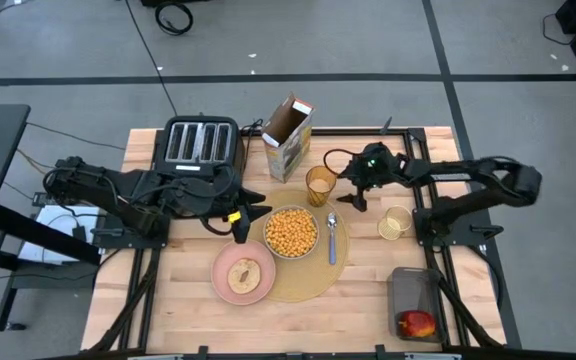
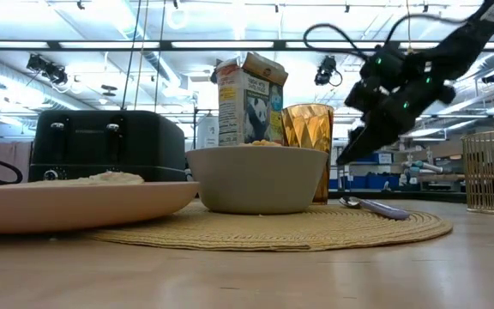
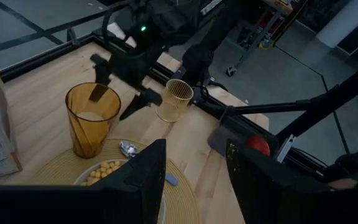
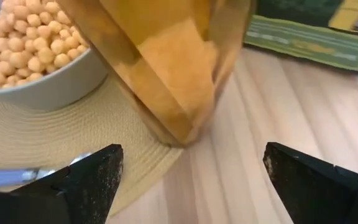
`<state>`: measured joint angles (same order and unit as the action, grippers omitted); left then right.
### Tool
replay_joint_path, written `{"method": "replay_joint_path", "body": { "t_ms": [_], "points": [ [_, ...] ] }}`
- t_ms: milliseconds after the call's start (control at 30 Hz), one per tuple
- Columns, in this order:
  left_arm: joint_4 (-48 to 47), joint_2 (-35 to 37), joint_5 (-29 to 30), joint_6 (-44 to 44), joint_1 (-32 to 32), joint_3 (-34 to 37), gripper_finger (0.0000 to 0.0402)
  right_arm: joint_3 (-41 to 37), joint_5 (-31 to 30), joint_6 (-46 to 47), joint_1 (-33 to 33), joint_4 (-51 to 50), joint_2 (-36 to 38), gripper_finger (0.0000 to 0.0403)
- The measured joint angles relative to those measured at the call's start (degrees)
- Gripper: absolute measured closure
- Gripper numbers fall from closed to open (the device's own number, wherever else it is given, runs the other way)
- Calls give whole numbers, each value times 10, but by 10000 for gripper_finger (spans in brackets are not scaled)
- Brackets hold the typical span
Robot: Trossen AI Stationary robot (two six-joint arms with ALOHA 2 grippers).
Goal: Arrange a breakfast setting
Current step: Put the apple on the brown placemat
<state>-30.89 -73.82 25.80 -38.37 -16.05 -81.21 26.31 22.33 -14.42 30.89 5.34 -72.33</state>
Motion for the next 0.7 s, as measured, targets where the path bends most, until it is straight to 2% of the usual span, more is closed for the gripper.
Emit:
{"method": "replay_joint_path", "body": {
  "t_ms": [233,400,533,700],
  "points": [
    [0,3,3,20,-9,0,230,89,-97,6,-28,-273,136,19],
    [4,3,3,54,-12,0,230,194,-127,48,-77,-420,177,19],
    [9,3,-10,91,-12,0,230,292,-178,135,-155,-517,163,21],
    [77,8,-56,129,-10,50,230,387,-237,291,-309,-604,121,35]
  ]
}}
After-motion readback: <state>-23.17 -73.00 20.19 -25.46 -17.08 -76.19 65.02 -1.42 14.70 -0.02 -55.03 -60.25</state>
